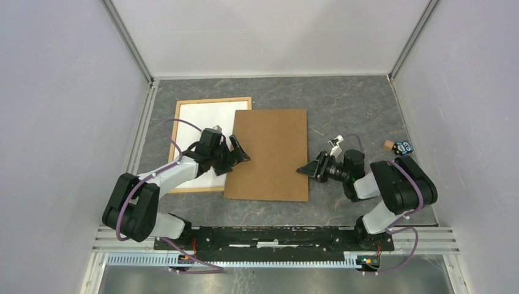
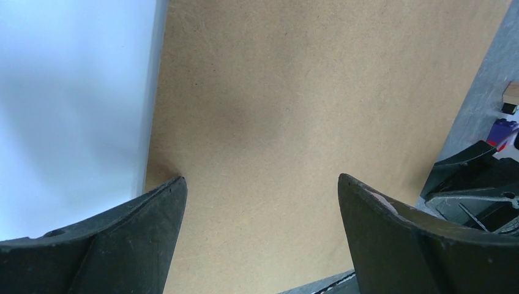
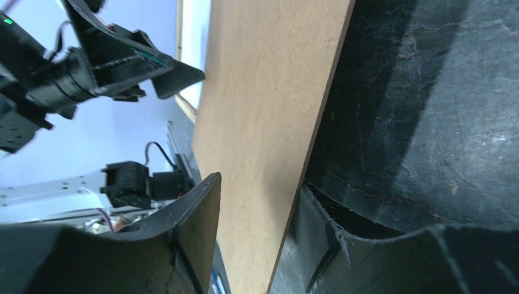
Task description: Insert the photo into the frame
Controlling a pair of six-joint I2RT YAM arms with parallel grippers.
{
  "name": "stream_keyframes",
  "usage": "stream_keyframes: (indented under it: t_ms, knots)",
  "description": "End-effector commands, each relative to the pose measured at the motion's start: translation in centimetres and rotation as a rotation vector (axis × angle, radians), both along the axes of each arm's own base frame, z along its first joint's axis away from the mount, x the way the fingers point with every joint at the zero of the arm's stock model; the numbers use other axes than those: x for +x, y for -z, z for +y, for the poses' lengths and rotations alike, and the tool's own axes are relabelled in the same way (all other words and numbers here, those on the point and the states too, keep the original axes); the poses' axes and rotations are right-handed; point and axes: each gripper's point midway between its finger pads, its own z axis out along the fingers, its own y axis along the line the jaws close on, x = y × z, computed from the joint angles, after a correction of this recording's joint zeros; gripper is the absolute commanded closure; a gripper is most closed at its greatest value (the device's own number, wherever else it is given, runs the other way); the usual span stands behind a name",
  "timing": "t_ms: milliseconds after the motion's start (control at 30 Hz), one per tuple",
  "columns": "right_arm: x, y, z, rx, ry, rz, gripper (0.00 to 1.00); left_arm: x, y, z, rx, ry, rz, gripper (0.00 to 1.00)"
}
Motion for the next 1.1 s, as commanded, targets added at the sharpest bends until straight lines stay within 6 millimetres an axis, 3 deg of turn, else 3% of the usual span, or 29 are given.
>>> stream_keyframes:
  t_ms: [0,133,300,433,500,567,667,767,900,1067]
  knots:
    - [1.2,-5.6,1.1,0.203,0.025,-0.168,0.48,-1.8,2.6,0.2,0.016,0.046,0.07,0.0]
    - [1.2,-6.3,2.4,0.26,0.007,-0.168,0.51,-2.0,2.7,-0.2,-0.008,0.058,0.081,0.0]
    - [1.7,-5.9,3.0,0.274,0.025,-0.154,0.64,-1.9,1.8,-0.9,-0.043,0.074,0.074,0.0]
    - [2.3,-5.3,3.2,0.251,0.023,-0.147,0.86,-1.6,-0.4,-1.3,-0.04,0.134,0.06,0.0]
    - [2.5,-5.4,3.2,0.243,0.006,-0.155,0.97,-1.0,-2.4,-1.2,-0.019,0.164,0.036,0.0]
    - [2.9,-4.9,3.0,0.201,-0.01,-0.16,1.0,0.0,-4.4,-0.2,0.018,0.166,-0.003,0.0]
    - [3.5,-4.9,2.2,0.136,0.009,-0.185,1.0,2.3,-7.7,2.5,0.042,0.095,-0.063,0.0]
    - [4.0,-5.4,1.8,0.078,0.003,-0.227,1.0,5.4,-10.4,6.4,0.036,-0.049,-0.116,0.0]
    - [4.6,-7.0,2.4,0.097,-0.035,-0.256,1.0,9.5,-12.6,14.4,0.017,-0.354,-0.183,0.0]
    - [5.8,-11.5,3.1,0.224,-0.033,-0.31,1.0,12.0,-13.6,23.0,0.176,-0.607,-0.262,0.0]
